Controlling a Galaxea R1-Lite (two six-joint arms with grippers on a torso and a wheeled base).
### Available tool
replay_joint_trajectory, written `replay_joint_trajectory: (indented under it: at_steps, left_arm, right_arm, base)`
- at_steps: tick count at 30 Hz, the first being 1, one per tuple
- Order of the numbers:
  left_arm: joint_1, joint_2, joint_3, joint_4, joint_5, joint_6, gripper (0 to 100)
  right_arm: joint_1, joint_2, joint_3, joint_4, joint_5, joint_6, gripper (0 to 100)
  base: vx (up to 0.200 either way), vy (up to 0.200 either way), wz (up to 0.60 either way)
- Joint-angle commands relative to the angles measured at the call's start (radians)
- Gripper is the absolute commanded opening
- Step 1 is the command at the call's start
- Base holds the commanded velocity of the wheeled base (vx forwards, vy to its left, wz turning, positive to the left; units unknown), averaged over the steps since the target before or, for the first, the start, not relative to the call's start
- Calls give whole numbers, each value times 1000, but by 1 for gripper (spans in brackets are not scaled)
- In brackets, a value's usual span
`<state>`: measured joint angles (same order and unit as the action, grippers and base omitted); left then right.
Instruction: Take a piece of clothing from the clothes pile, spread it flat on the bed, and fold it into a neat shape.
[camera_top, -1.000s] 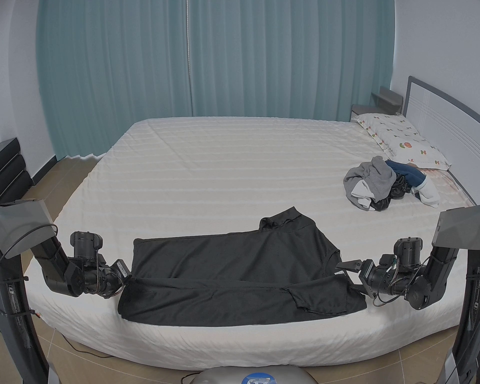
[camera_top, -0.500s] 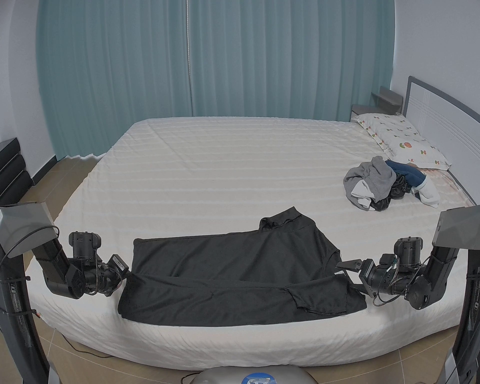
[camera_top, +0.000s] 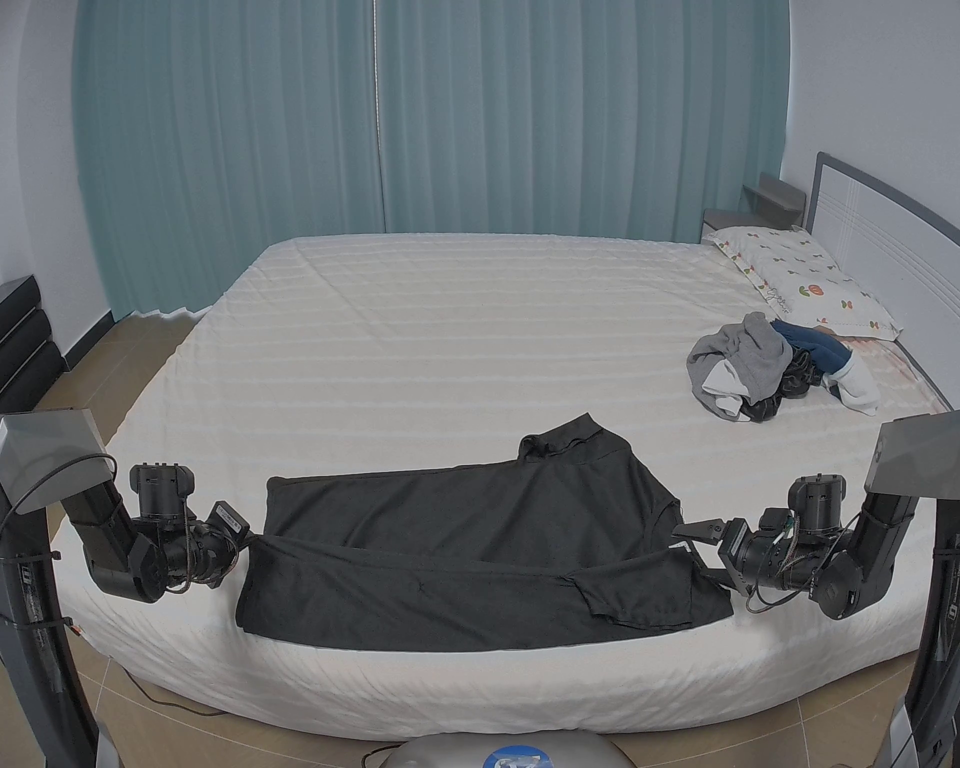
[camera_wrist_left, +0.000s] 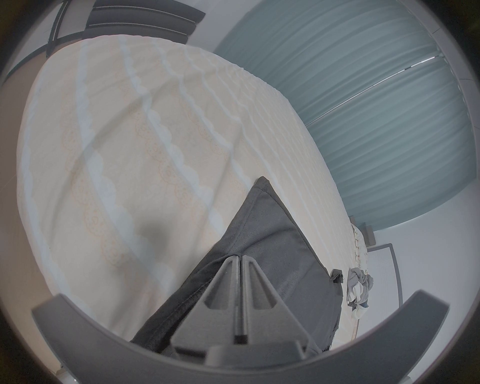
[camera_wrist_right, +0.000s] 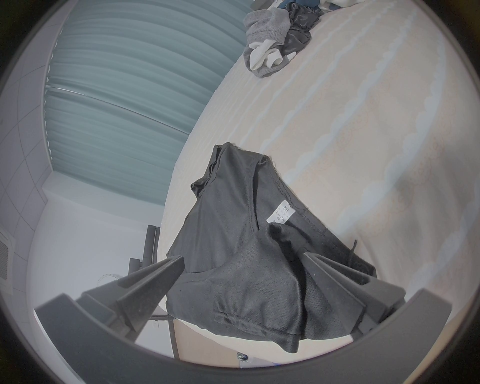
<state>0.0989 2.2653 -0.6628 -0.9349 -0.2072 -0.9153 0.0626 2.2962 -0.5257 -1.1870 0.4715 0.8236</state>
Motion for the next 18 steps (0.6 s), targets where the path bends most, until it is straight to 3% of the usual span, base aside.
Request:
replay_joint_trajectory:
  at_steps: [1,5,7,18]
  left_arm:
    - [1,2,0,-2,0,1,0]
    - [-1,2,0,-2,3,3,0]
    - [-1,2,0,-2,3,3,0]
    - [-1,2,0,-2,3,3,0]
  right_arm:
    - [0,-4,0,0,-1,0,100]
    - [3,-6,1,-2,-22,-4,100]
    - [19,8,-14,-2,-74,-12,100]
    - [42,77,-106,10,-86,-20,100]
  base:
    - [0,0,0]
    - [0,0,0]
    - [0,0,0]
    - [0,0,0]
